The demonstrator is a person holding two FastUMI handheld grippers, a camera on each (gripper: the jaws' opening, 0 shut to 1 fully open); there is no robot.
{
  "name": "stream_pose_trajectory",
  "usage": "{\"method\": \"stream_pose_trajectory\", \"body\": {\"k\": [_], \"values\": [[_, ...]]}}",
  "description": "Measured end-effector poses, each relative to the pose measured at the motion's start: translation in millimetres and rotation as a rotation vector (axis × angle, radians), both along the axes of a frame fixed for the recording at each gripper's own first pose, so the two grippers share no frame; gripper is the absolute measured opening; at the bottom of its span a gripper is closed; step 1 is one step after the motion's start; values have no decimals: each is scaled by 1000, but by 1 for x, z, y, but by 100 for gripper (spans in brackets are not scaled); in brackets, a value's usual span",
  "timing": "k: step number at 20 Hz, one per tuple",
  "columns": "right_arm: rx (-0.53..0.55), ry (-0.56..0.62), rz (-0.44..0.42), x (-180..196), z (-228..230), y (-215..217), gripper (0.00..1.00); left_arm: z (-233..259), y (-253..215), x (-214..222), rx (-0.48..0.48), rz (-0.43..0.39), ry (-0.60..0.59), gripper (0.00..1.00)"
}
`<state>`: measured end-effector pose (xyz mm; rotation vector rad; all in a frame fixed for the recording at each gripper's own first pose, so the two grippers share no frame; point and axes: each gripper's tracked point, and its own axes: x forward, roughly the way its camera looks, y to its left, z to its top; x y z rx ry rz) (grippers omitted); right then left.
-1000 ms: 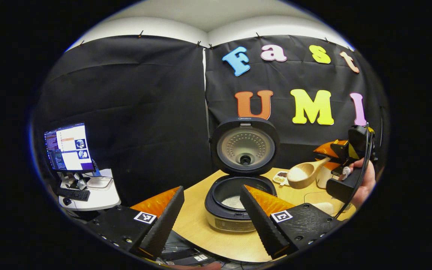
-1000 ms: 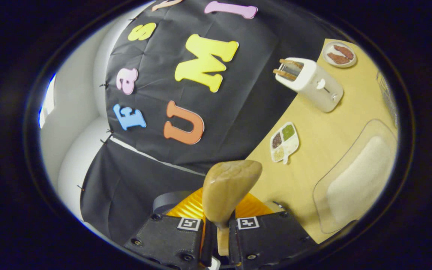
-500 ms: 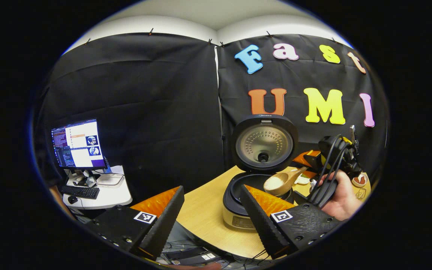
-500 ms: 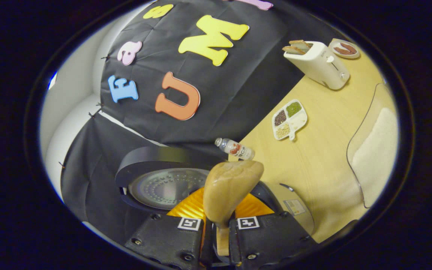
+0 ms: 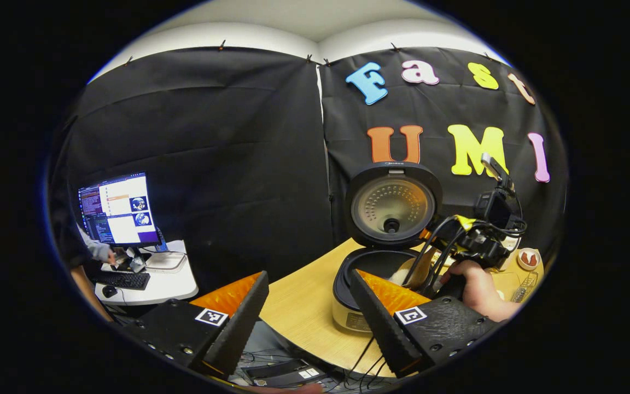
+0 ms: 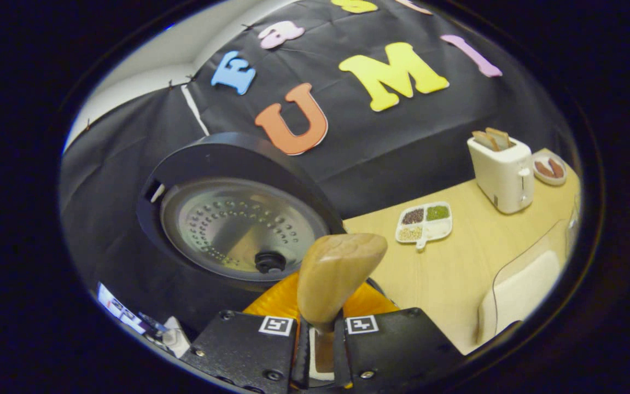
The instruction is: Close the left gripper, press the button to open the rice cooker; take a wooden spoon from the chopstick holder with the right hand, scoop a spoonful of rice and pour it into the rice cooker, then put the wooden spoon back into the chopstick holder.
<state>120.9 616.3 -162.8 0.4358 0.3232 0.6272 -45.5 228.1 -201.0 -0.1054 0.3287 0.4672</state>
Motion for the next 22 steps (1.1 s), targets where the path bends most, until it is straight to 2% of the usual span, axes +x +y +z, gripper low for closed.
{"method": "stream_pose_trajectory", "body": {"k": [7,9,12,16,17,22], "values": [[-404,-415,43,-21,8,34,22,-3,5,-6,-8,22,1,95],[-469,-515,58,-29,14,39,22,-4,6,-7,-9,28,-3,95],[-512,-548,86,-31,6,45,22,-3,6,-8,-11,32,-1,96],[-529,-575,105,-34,9,49,22,-3,6,-9,-6,32,-2,96],[-504,-569,105,-36,12,46,22,-2,5,-9,-8,33,-2,95],[-242,-350,136,-31,19,37,22,2,7,-10,0,29,-8,96]]}}
